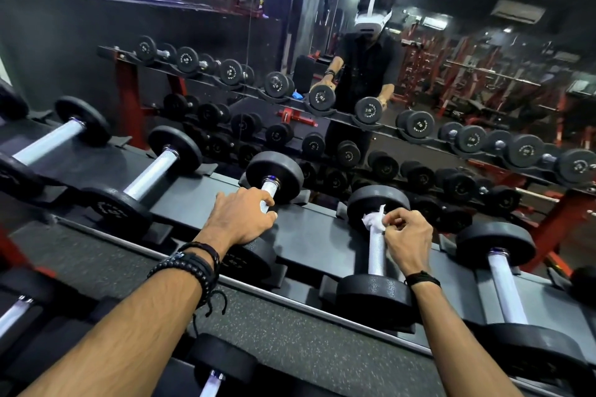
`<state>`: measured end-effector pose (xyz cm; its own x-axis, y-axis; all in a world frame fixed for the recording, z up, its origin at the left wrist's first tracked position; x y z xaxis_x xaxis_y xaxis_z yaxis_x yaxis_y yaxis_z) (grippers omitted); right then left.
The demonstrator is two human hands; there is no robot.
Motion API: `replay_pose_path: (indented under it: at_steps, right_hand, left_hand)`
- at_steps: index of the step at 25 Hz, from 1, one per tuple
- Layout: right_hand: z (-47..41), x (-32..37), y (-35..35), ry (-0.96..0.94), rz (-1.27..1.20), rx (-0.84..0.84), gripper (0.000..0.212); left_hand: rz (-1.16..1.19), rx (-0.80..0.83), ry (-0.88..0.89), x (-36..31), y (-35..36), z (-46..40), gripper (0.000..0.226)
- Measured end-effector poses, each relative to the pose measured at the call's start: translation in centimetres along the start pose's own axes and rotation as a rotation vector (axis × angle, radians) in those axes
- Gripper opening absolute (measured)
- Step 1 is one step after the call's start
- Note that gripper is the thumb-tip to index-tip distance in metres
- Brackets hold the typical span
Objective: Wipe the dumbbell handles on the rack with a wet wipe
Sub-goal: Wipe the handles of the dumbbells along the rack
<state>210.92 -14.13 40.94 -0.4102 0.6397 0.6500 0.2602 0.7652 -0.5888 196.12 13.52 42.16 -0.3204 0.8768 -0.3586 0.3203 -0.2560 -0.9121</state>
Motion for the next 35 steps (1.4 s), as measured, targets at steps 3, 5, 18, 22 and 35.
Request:
replay_pose_path:
  at_steps: [3,5,18,22,35]
  right_hand:
    - [0.4,1.4,-0.3,0.027,0.077,0.011,0.013]
    - [0.5,2.1,-0.5,0.043,0.121,0.018,0.016]
    - [0.0,2.2,0.3,0.061,0.249,0.019,0.037]
    - [0.2,1.4,-0.2,0.092,0.088,-0.033,0.029]
    - [0.0,-2.6,1.3,0.417,-0.61,-0.013,0.024]
  left_hand:
    - [-0.002,-0.001,0.0,-0.1,-0.1,0.0,0.034]
    - [0.0,-0.006,0.003,0.0,-0.1,0.1,0.034]
    - [0.026,-0.033,-0.027,0.1,0.0,0.1,0.028]
    - [0.025,-0.034,-0.031,0.1,0.0,0.0,0.028]
    - [0.032,-0.034,-0.004,0.1,0.1,-0.1,0.029]
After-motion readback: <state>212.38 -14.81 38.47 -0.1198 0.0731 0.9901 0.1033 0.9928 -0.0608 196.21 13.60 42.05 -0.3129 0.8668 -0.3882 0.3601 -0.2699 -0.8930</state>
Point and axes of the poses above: each hand's wrist, its own z-axis away from the middle knuckle, its own y-axis out of the palm, x = y × z, the point moved 2 cm from there along -z, towards the middle knuckle, and after that the axes turned 1 degree about -z, right-handed, at the moved point
